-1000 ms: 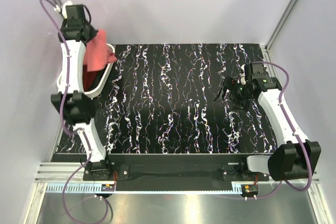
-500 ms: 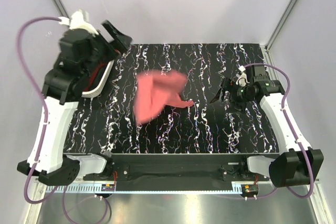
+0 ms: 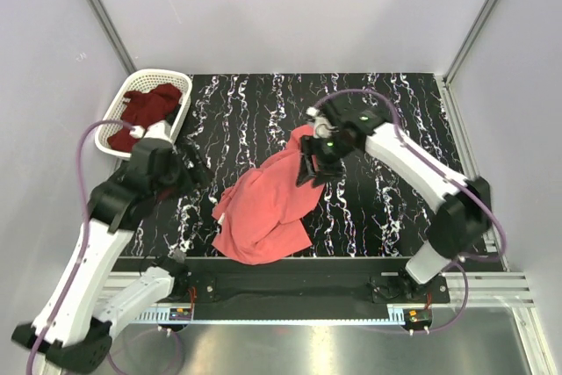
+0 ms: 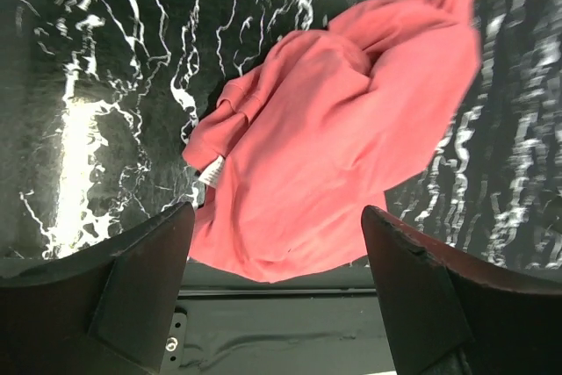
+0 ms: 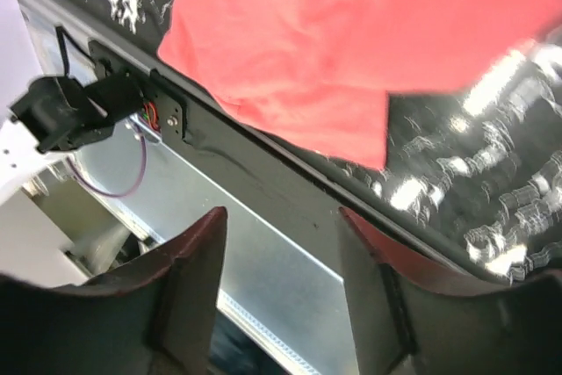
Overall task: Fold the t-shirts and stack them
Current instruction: Flatten the tshirt out
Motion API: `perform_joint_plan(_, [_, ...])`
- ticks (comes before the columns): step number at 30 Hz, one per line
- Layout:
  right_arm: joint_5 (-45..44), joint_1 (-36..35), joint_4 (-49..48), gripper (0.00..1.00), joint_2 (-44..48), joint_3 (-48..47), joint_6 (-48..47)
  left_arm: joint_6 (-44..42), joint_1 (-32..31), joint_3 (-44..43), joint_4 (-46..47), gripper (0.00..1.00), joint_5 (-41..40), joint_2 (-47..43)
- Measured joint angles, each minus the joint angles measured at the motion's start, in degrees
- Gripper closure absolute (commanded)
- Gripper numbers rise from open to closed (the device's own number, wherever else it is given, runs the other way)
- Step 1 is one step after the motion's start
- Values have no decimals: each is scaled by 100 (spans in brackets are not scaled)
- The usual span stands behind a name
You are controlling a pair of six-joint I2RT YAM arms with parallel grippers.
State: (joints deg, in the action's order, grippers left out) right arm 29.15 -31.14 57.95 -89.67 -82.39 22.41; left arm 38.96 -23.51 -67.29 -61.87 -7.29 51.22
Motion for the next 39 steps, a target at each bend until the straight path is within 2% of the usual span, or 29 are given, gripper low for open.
perform_joint_plan(1, [-33,-232,-22,48,-308,-238,13,9,0,61,-7,21,-26,-249])
perform_joint_plan(3, [-72,-614,35,49,-955,-789,26,17,0,76,-92,31,-114,-612])
perform_joint_plan(8, [-118,-1427,74,47,-2793,-2761,26,-164,0,-131,-376,33,-616,-844])
perform_joint_plan(12, [-120,-1976,319,43,-4028,-4328,-26,-479,0,-474,-428,34,-962,-1434])
perform_joint_plan(16, [-122,-2433,498,38,-4671,-4944,-33,-529,0,-1331,-848,35,-1327,-1775])
perform_joint_plan(19, [-184,-2756,575,36,-4736,-4789,-33,-376,0,-1740,-1137,35,-1530,-1829])
perform_joint_plan(25, [-555,-3421,529,34,-4647,-4033,-37,55,0,-1897,-1504,35,-1600,-2194])
perform_joint_plan(28, [-872,-3635,667,33,-4631,-4022,-26,181,0,-1714,-1519,27,-1504,-2413])
perform_joint_plan(32, [-1141,-3569,540,30,-4245,-3526,208,372,7,-815,-1456,27,-826,-2461])
perform_joint_plan(35, [-1335,-3224,291,28,-3281,-2321,527,544,7,435,-1340,30,7,-2164])
perform_joint_plan(39, [-1521,-2529,59,30,-1930,-1014,796,649,9,1523,-1032,31,931,-1799])
